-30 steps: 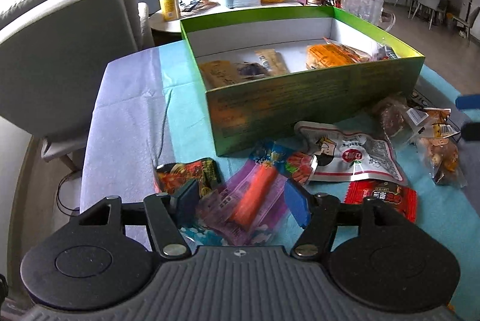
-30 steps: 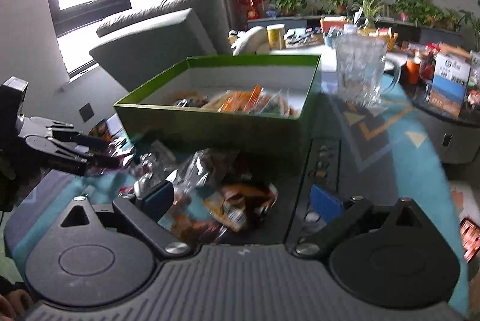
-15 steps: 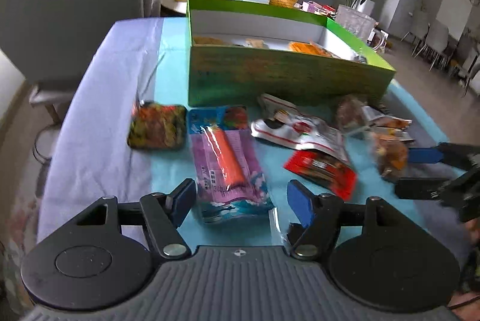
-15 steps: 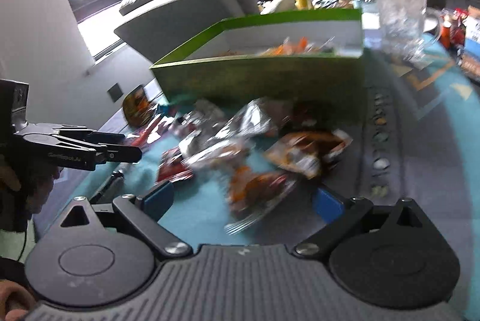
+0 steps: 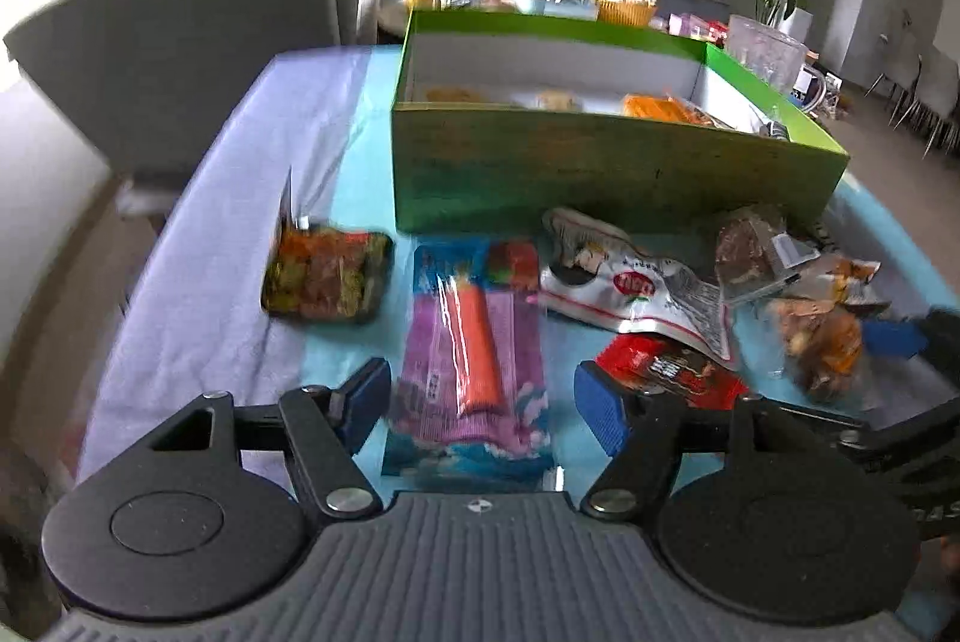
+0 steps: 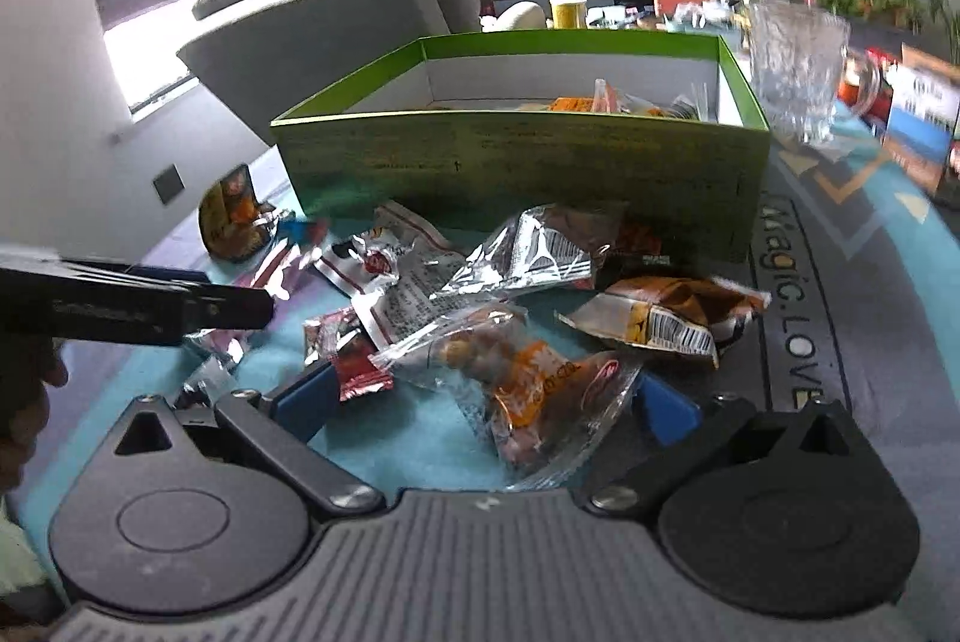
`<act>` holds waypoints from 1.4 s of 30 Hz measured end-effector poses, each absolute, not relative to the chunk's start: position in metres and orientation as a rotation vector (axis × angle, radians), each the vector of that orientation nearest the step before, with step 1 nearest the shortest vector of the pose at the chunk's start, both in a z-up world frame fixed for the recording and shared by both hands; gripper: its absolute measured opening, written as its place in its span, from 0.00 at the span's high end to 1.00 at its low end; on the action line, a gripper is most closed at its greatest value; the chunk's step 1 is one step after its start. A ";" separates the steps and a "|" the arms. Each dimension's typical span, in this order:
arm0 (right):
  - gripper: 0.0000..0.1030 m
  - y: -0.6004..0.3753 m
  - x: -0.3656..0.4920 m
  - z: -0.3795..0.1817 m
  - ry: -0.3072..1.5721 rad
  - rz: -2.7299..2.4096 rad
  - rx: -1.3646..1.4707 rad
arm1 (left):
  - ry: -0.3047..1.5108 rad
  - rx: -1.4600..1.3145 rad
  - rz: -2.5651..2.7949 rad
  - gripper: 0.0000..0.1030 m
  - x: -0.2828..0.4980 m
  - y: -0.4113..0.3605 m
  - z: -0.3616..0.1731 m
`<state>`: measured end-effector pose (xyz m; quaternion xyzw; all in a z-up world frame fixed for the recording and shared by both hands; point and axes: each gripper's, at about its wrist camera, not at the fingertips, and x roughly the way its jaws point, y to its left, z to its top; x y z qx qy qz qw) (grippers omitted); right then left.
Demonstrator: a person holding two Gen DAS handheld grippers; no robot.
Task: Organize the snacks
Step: 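Grasp the pink orange-stick packet with the left tool while the right tool grasps the clear orange-snack bag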
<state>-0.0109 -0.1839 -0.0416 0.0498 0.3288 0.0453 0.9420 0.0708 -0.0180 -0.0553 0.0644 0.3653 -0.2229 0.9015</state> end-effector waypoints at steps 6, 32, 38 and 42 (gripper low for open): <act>0.41 -0.202 -0.020 -0.037 0.650 0.109 0.086 | 0.739 0.039 -0.479 0.54 0.071 -0.004 -0.050; 0.24 -0.191 -0.010 -0.041 0.623 0.151 0.125 | 0.570 0.050 -0.462 0.55 0.041 0.004 -0.002; 0.25 -0.206 -0.034 -0.030 0.572 0.155 0.153 | 0.569 0.042 -0.462 0.55 0.044 0.002 -0.001; 0.25 -0.212 -0.047 -0.011 0.510 0.167 0.155 | 0.545 0.053 -0.478 0.55 0.044 -0.004 0.006</act>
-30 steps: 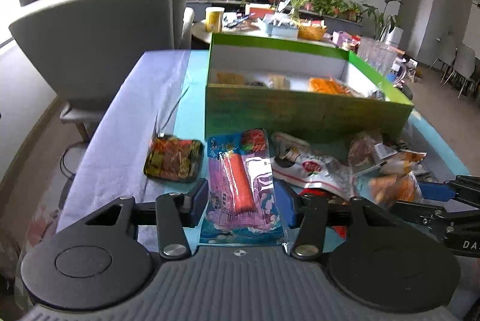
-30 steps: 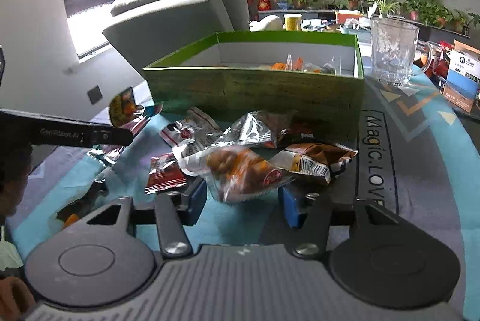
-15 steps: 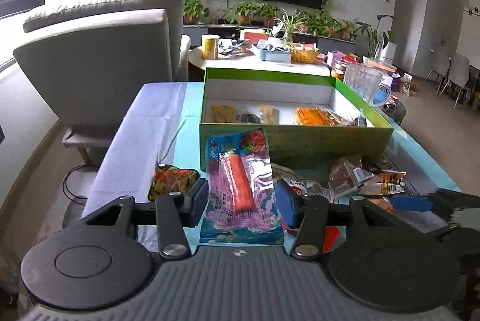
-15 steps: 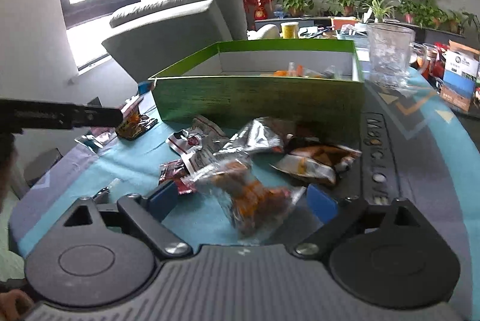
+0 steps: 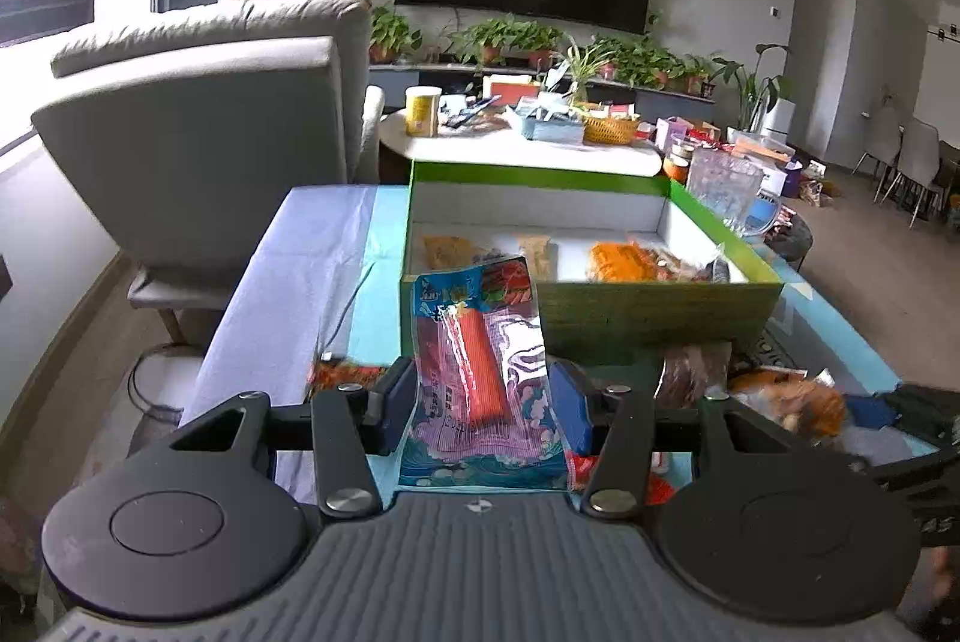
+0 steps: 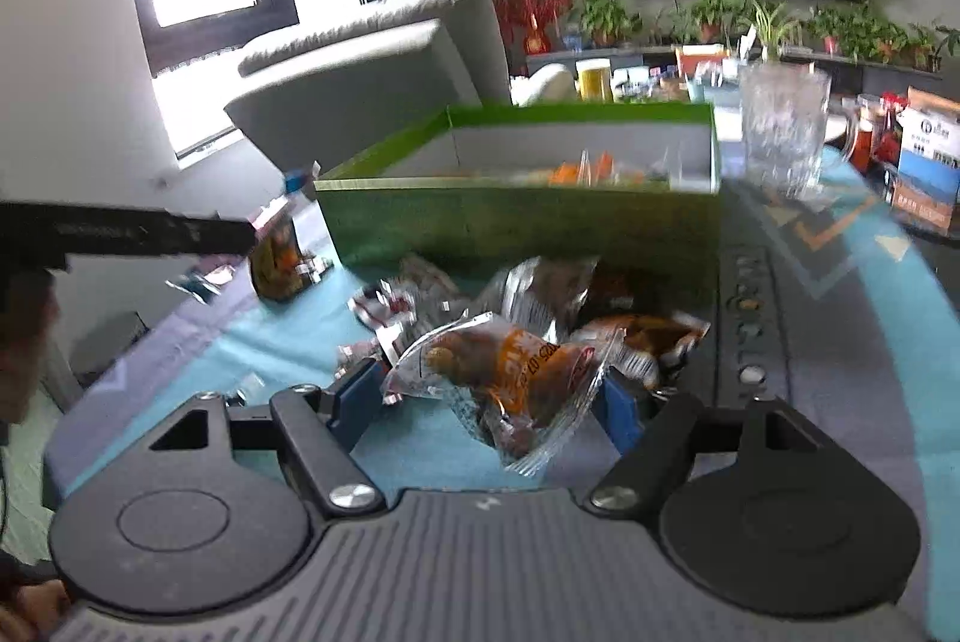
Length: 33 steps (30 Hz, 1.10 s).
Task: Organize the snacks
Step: 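Grasp the pink orange-stick packet with the left tool while the right tool grasps the clear orange-snack bag, then carry both packets into the green box and open both tools to release them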
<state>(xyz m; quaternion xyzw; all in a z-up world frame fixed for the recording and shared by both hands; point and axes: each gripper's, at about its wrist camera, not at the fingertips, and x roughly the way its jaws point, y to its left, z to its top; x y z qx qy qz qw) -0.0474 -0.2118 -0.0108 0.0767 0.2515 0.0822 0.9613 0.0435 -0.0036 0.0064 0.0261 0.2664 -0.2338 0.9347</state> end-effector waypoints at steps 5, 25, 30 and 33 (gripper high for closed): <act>0.25 -0.220 -0.039 0.013 0.423 0.152 0.135 | 0.507 0.068 -0.495 0.55 0.050 -0.015 0.019; 0.25 -0.263 0.073 0.022 0.375 0.061 0.178 | 0.485 0.088 -0.504 0.55 0.139 -0.076 0.036; 0.25 -0.268 0.088 0.017 0.403 0.062 0.187 | 0.515 0.108 -0.493 0.55 0.161 -0.088 0.028; 0.24 -0.268 0.098 0.013 0.419 0.068 0.187 | 0.542 0.113 -0.490 0.55 0.171 -0.092 0.021</act>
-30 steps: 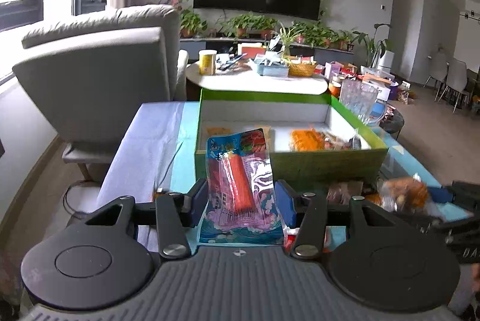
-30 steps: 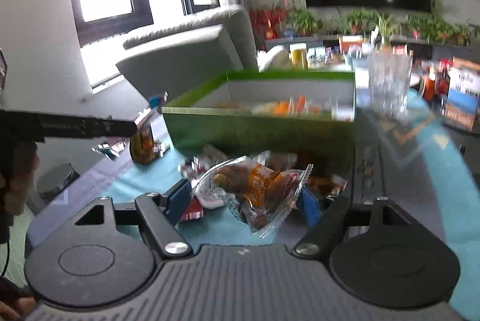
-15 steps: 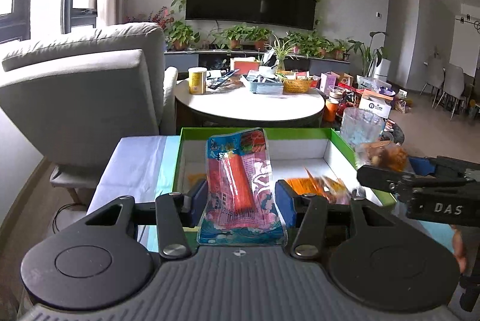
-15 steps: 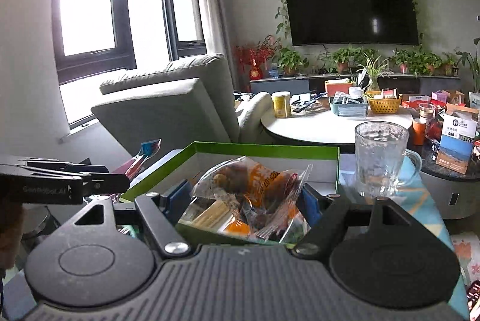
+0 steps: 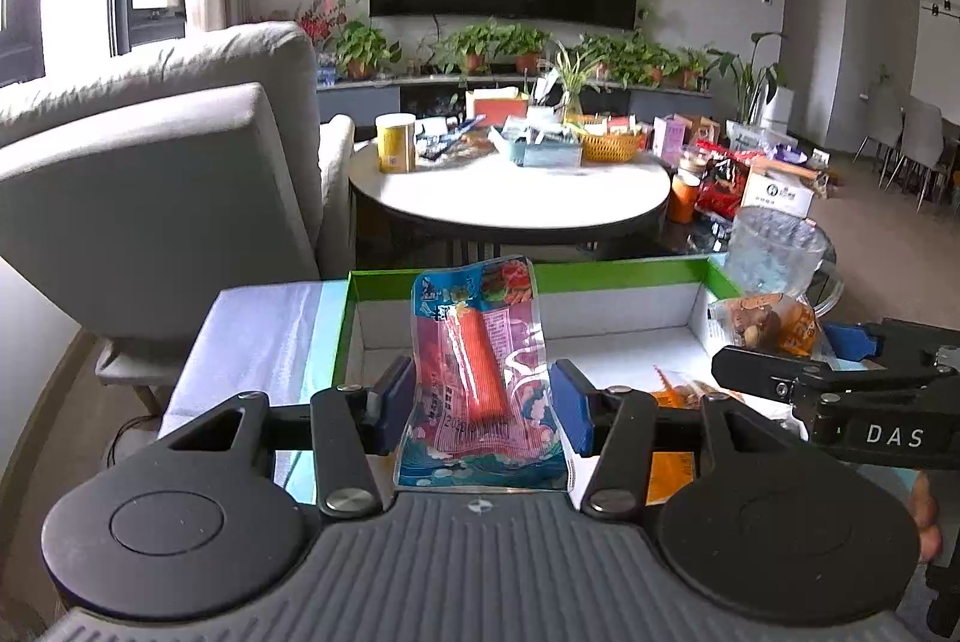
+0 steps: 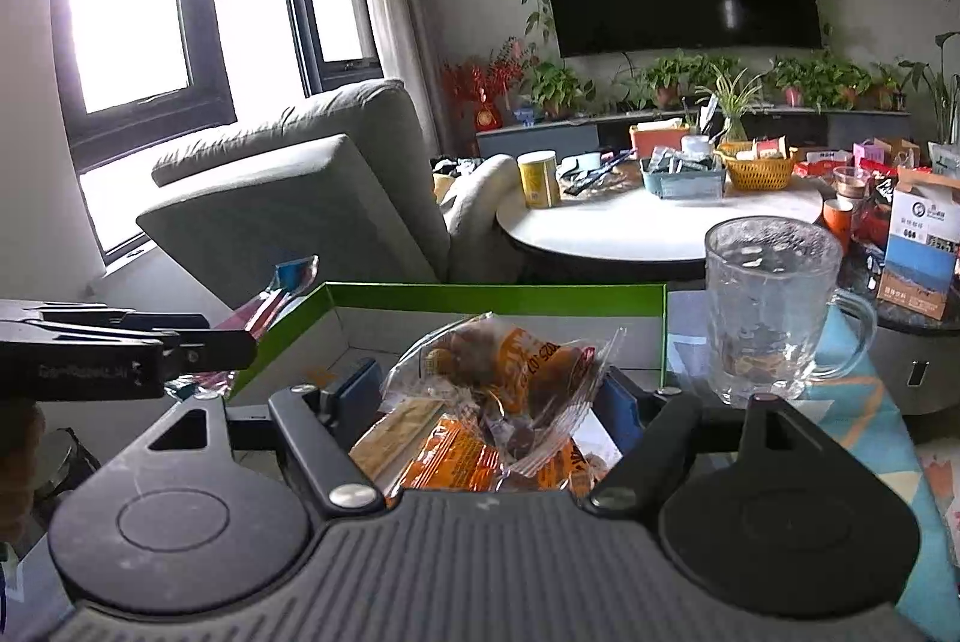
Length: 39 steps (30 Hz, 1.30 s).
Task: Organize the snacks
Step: 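Carry both packets into the green box and open both tools to release them, then withdraw both tools from the box back toward the snack pile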
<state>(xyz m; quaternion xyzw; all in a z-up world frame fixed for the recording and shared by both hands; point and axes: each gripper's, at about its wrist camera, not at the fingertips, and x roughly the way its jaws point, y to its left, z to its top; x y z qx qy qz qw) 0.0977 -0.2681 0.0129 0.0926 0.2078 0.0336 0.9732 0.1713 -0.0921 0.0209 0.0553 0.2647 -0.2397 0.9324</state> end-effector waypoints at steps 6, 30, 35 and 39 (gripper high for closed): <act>0.23 -0.270 0.111 0.003 0.465 0.062 0.198 | 0.592 0.134 -0.476 0.52 0.189 -0.098 0.006; 0.16 -0.270 0.068 0.010 0.466 0.043 0.200 | 0.638 0.185 -0.454 0.43 0.126 -0.050 0.004; 0.16 -0.274 0.049 0.007 0.478 0.054 0.209 | 0.645 0.180 -0.469 0.43 0.102 -0.037 0.003; 0.16 -0.274 0.025 0.003 0.487 0.077 0.210 | 0.674 0.167 -0.499 0.43 0.084 -0.031 -0.002</act>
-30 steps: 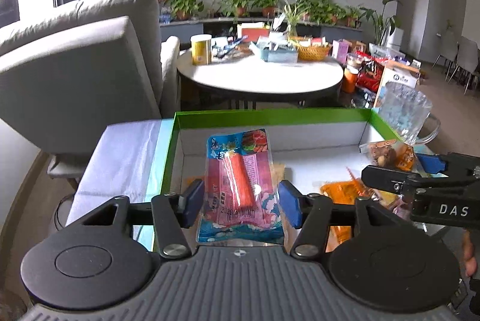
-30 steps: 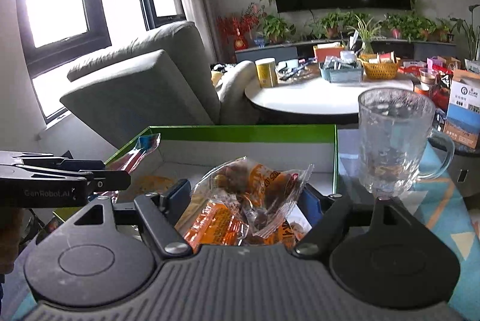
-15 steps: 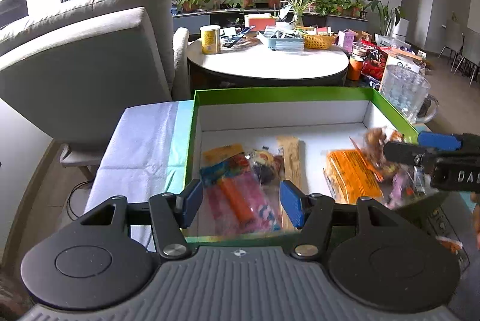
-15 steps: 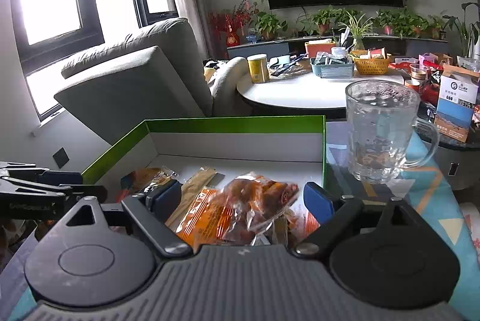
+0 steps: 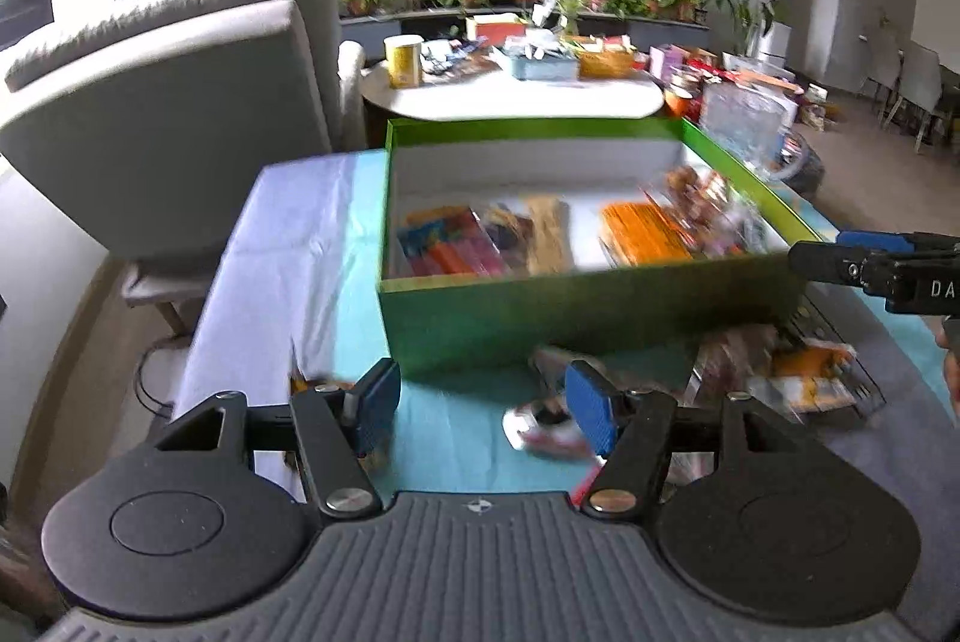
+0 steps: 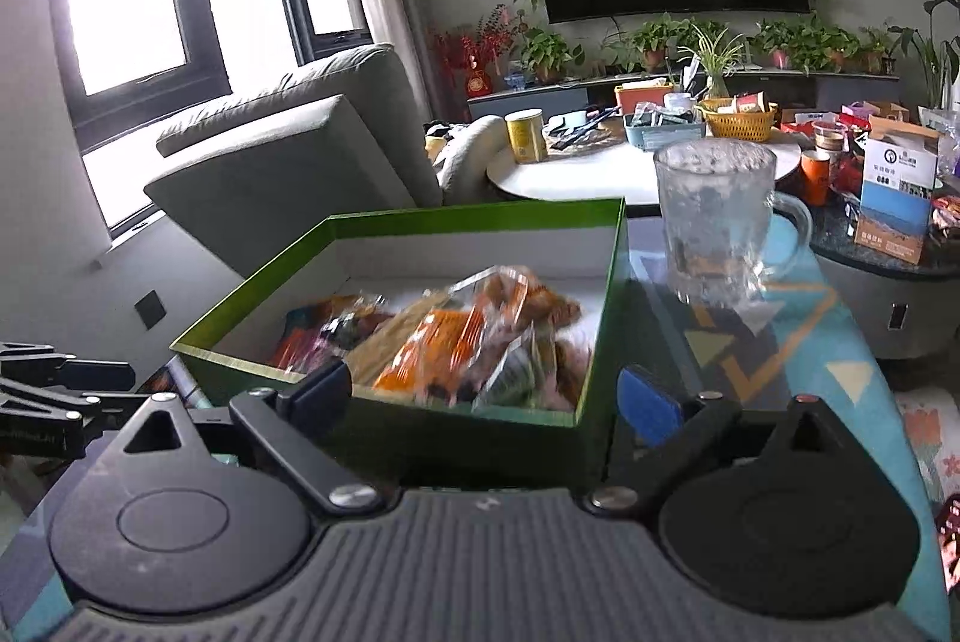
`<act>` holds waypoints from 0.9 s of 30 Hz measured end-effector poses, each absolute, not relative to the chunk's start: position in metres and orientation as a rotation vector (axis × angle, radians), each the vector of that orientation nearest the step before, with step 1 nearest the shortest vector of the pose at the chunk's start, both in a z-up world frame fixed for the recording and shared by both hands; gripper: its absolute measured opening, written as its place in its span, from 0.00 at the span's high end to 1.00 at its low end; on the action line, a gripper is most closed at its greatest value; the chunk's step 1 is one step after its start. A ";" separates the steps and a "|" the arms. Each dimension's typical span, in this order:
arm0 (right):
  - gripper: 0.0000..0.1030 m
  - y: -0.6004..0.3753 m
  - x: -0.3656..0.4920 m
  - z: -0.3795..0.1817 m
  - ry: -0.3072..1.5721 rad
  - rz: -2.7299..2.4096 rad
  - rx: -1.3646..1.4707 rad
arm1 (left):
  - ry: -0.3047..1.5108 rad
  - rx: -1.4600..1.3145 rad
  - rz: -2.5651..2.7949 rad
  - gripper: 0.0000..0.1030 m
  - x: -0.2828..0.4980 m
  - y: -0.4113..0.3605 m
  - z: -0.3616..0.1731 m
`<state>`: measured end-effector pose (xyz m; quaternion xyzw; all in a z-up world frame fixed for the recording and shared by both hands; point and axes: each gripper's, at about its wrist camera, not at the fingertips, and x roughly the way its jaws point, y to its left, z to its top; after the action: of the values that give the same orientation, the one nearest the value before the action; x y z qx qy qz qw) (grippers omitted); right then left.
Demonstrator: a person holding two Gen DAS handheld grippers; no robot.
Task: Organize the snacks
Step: 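Withdraw both tools from the box back toward the snack pile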
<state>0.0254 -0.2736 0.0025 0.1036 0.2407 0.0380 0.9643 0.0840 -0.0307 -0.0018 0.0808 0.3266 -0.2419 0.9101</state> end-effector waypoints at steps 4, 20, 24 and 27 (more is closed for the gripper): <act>0.16 -0.267 0.011 -0.009 0.526 0.145 0.185 | 0.711 0.153 -0.501 0.43 0.064 -0.025 -0.013; 0.36 -0.261 0.011 -0.040 0.626 0.234 0.113 | 0.813 0.145 -0.511 0.43 0.013 -0.009 -0.038; 0.41 -0.258 -0.001 -0.041 0.621 0.216 0.079 | 0.815 0.164 -0.519 0.43 0.006 -0.013 -0.041; 0.43 -0.257 -0.008 -0.040 0.612 0.214 0.087 | 0.812 0.180 -0.533 0.44 0.003 -0.016 -0.043</act>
<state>-0.0082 -0.2572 -0.0401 0.0426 0.3007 0.1052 0.9469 0.0030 -0.0160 -0.0426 0.0865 0.3895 -0.2560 0.8805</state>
